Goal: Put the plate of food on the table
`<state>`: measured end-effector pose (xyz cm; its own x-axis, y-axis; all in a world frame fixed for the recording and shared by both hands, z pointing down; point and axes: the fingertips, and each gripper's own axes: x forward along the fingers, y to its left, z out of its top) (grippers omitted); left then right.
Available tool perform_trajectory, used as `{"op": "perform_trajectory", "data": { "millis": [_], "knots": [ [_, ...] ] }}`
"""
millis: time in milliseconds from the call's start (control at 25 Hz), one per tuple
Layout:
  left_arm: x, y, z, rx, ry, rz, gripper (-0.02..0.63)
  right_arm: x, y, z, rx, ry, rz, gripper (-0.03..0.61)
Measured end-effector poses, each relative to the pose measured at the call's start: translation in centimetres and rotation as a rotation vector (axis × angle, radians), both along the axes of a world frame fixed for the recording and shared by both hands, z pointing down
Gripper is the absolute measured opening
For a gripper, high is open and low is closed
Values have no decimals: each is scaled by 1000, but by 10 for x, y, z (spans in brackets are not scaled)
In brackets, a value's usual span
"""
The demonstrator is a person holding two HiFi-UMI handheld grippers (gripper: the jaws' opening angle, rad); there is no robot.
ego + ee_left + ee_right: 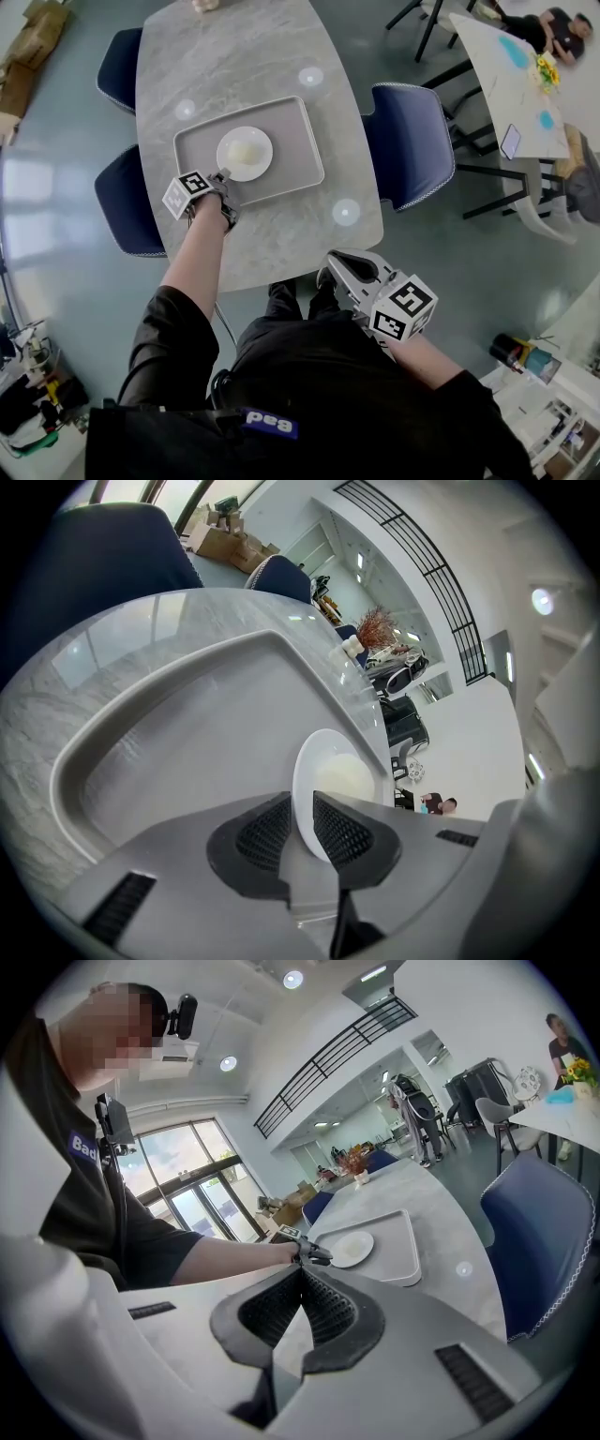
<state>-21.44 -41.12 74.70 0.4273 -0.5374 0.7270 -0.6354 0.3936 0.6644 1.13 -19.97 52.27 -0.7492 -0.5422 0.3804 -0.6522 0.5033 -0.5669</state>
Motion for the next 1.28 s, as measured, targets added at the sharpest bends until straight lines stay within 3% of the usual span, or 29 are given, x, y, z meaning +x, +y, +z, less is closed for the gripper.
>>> {"op": "perform_trajectory", "data": {
  "millis": [560,840,1280],
  "knots": [
    [9,39,-29,106,8,57,61,-6,13,-14,48,-15,-71,11],
    [26,56,-75,311,-108,191,60,-7,18,-23,62,-5,-81,11],
    [34,98,-106,450,-218,272,55,-10,29,-36,99,-5,-107,11]
  ]
}}
